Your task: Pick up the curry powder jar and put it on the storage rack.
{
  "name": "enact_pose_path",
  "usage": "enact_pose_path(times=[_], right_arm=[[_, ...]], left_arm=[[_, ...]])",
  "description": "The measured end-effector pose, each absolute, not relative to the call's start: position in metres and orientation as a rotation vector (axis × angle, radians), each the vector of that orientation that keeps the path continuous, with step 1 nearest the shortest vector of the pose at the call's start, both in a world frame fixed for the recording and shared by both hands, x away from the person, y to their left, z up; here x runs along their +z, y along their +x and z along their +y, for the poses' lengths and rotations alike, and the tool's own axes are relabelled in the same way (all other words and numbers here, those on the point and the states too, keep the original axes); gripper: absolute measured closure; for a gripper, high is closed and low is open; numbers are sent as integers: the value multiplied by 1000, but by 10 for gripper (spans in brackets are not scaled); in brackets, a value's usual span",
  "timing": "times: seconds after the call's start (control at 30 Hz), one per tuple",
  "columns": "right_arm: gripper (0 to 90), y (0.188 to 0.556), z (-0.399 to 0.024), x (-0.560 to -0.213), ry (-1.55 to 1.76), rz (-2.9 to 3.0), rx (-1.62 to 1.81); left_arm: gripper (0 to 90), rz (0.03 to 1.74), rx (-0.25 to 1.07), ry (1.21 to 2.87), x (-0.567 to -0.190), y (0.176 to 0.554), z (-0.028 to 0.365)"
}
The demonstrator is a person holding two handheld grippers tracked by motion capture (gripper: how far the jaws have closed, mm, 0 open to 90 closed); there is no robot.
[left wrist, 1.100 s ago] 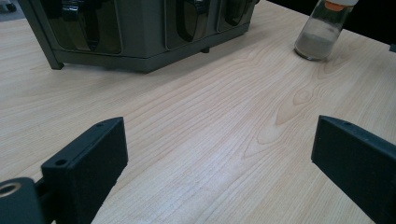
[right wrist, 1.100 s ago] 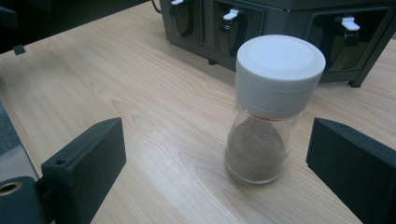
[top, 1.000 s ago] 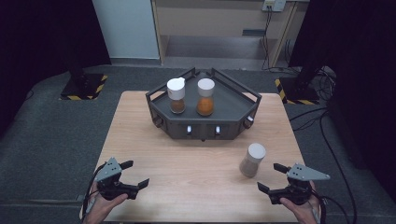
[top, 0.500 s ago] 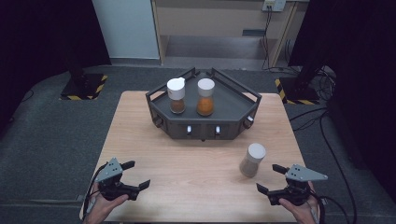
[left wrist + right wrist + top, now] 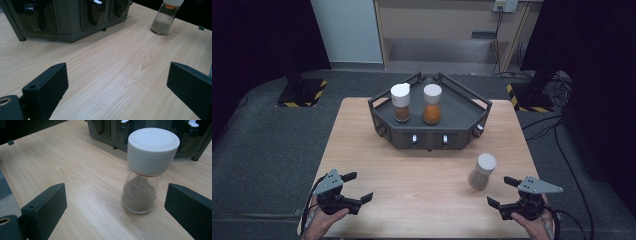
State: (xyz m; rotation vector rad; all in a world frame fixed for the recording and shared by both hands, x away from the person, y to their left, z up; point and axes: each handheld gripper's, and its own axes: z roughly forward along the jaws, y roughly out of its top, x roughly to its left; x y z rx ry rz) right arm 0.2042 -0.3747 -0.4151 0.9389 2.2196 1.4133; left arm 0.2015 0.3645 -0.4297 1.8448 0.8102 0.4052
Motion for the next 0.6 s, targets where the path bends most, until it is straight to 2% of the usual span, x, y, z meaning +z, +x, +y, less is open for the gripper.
enact_pose_path(times=[0.6], right_arm=[[47,200,-378,-416,980,2168,1414]], left_arm=[[29,816,411,1837,-430,200,366]])
